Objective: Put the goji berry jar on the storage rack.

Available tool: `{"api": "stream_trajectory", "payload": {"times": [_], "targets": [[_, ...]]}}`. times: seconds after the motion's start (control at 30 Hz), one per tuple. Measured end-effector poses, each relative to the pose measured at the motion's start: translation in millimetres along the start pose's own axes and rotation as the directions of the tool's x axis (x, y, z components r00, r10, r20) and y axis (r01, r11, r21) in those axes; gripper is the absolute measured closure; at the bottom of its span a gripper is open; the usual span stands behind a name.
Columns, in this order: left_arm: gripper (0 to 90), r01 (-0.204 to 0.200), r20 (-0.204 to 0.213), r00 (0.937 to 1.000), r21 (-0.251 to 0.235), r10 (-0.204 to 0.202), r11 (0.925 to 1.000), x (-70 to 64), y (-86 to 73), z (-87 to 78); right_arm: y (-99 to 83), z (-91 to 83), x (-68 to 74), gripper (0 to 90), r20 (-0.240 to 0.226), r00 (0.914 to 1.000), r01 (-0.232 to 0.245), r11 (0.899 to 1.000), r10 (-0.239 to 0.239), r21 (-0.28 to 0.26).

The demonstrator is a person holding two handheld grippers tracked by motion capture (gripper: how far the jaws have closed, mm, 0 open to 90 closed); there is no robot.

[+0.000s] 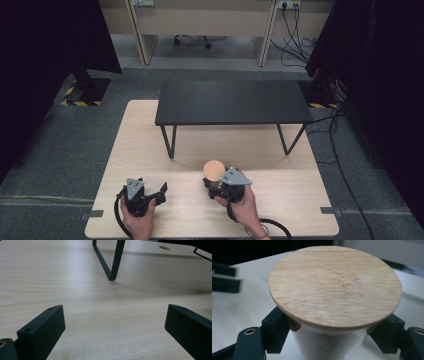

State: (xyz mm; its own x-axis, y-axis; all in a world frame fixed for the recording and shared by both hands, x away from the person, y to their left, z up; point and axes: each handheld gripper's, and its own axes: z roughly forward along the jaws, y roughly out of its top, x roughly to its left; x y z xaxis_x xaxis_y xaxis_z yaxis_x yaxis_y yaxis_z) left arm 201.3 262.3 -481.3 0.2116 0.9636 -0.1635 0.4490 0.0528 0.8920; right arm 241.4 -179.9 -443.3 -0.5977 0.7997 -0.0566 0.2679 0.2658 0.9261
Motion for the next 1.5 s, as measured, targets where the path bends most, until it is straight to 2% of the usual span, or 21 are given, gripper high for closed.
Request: {"api": "stream_trajectory", "payload": {"times": [0.07,0.1,0.17,0.27,0.4,0.57,0.83,1.2,1.5], "targets": [[2.2,0.004,-0.013,0.9999,0.005,-0.004,1.0,-2.0,0.8,0.4,0.2,-13.6,1.4,25.7,0.075,0.9967,-0.03,1.0,0.03,-0.004],[2.2,0.006,-0.017,0.9998,0.006,-0.006,1.0,-2.5,1.1,0.7,0.1,-22.1,1.9,25.7,0.125,0.9909,-0.049,0.999,0.049,-0.003],[2.3,0.013,-0.025,0.9996,0.009,-0.013,0.9999,-3.4,1.6,1.0,-1.8,-33.9,1.0,25.7,0.192,0.9779,-0.085,0.996,0.084,-0.003],[2.7,0.014,-0.024,0.9996,0.011,-0.014,0.9998,-3.3,1.9,1.2,-5.2,-47.8,-3.5,25.7,0.263,0.9574,-0.126,0.992,0.12,0.009],[2.7,0.013,-0.023,0.9997,0.014,-0.012,0.9998,-3.4,2.4,1.3,-7.0,-60.3,-10.2,25.7,0.305,0.941,-0.161,0.987,0.147,0.02],[3.1,0.009,-0.023,0.9997,0.014,-0.009,0.9999,-3.9,2.2,1.2,-2.5,-73.9,-17.8,25.7,0.327,0.9298,-0.18,0.984,0.17,0.002],[3.2,0.01,-0.02,0.9997,0.014,-0.009,0.9999,-3.5,2.3,1.2,19.0,-85.6,-20.9,25.7,0.338,0.9279,-0.15,0.987,0.158,-0.05],[3.1,0.009,-0.017,0.9998,0.015,-0.009,0.9998,-3.0,2.4,1.2,31.2,-82.5,-20.0,25.7,0.335,0.9281,-0.157,0.987,0.162,-0.043],[3.1,0.009,-0.016,0.9998,0.014,-0.008,0.9999,-2.8,2.2,1.1,59.1,-82.6,-21.9,25.7,0.349,0.9286,-0.112,0.992,0.127,-0.065]]}}
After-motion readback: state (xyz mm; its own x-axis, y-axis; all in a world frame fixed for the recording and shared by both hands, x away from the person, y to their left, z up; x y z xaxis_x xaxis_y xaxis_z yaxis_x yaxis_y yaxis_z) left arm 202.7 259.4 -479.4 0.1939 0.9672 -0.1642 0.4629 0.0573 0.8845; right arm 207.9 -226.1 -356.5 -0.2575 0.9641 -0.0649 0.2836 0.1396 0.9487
